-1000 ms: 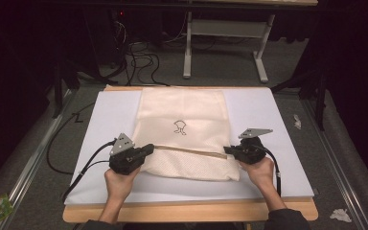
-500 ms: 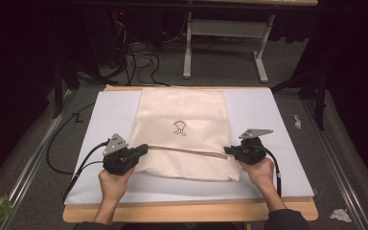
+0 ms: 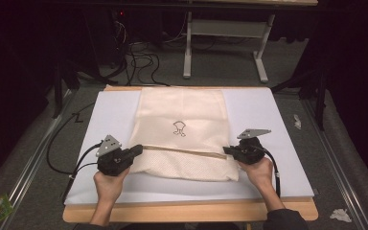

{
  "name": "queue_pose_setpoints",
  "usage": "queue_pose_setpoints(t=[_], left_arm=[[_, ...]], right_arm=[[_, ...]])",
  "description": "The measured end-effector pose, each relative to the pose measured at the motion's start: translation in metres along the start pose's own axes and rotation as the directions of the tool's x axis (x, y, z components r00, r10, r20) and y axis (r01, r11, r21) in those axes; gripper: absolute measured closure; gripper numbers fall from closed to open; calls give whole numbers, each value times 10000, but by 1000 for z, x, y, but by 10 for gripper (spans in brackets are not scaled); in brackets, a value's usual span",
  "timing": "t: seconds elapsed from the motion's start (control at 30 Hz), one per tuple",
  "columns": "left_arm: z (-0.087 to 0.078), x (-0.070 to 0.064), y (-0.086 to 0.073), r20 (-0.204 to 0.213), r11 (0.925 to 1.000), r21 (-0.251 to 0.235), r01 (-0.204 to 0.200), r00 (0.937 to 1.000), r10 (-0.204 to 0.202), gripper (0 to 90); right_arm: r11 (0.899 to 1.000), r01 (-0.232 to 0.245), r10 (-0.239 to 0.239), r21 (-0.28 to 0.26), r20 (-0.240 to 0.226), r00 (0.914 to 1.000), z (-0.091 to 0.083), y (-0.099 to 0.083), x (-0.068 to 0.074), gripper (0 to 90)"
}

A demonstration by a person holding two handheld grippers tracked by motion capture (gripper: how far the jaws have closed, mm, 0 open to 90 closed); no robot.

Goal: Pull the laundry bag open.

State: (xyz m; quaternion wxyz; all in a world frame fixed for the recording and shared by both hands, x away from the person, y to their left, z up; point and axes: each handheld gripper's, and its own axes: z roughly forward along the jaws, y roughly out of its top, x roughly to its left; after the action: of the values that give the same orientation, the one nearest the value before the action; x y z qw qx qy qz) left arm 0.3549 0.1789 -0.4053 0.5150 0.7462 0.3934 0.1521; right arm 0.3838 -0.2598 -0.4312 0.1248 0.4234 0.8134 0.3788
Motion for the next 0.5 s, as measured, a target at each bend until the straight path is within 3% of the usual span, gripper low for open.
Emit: queue_pose_setpoints(t=[0.13,0.5], left_arm=[[-3,3,-1,-182,9999,15,-103,9998,104,875],[-14,15,-7,-438,9996,-126,266,9987,-272,875]], right_arm=[[10000,32,-32,-13,82,10000,-1,-1,-1,884],[10000,-7,7,-1,45,10000,2,-3,-4,884]])
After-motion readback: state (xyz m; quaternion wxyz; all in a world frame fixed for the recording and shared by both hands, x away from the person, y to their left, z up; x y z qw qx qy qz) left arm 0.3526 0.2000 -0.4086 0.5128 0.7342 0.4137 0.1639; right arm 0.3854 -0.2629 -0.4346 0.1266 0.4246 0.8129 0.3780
